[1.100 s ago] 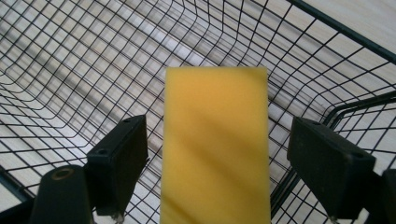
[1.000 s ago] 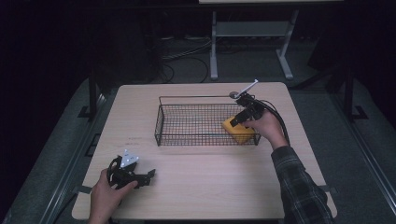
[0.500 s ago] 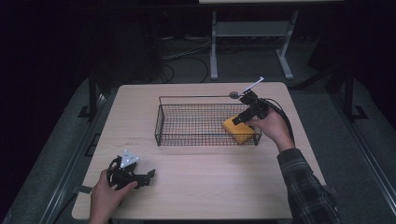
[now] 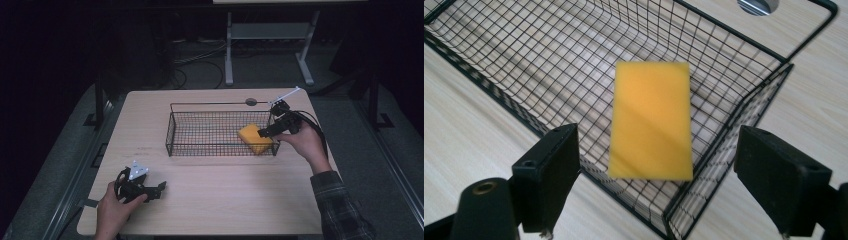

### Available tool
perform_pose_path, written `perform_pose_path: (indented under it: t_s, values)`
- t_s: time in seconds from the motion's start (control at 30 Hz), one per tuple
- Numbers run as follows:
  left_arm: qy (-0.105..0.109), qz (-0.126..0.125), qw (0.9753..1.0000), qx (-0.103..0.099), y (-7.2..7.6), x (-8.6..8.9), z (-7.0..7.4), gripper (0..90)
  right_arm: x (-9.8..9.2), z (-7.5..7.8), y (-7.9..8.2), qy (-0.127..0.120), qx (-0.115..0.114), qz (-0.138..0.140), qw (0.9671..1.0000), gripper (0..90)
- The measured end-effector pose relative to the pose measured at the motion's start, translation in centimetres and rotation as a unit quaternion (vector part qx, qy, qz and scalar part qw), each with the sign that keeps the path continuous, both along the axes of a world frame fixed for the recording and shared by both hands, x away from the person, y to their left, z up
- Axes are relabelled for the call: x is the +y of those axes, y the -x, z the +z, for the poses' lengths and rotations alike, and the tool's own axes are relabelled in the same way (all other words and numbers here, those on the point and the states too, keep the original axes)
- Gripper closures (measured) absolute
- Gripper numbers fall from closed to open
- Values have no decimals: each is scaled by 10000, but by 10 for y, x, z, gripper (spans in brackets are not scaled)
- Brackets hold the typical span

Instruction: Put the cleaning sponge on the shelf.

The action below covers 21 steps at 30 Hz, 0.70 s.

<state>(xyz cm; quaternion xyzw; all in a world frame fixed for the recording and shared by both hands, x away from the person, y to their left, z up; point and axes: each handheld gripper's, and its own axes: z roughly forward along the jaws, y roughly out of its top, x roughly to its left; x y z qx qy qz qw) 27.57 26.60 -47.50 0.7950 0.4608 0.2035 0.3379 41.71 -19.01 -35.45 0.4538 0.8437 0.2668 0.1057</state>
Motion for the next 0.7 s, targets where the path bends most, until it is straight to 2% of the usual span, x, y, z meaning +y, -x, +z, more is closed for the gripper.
perform_pose_path:
  t_s: [0.13,0.3,0.47,0.7]
  values:
    - [0,0,10000,0,0,0,0,129,-7,0,10,-105,48,-19,9999,137]
    - [-2,0,10000,0,0,0,0,129,-14,-3,25,-114,-32,-67,9999,121]
    - [0,1,10000,0,0,0,0,129,-22,-11,40,-124,-19,-108,9999,21]
    - [-3,1,10000,1,0,0,0,129,-34,-24,62,-173,-155,-192,9995,15]
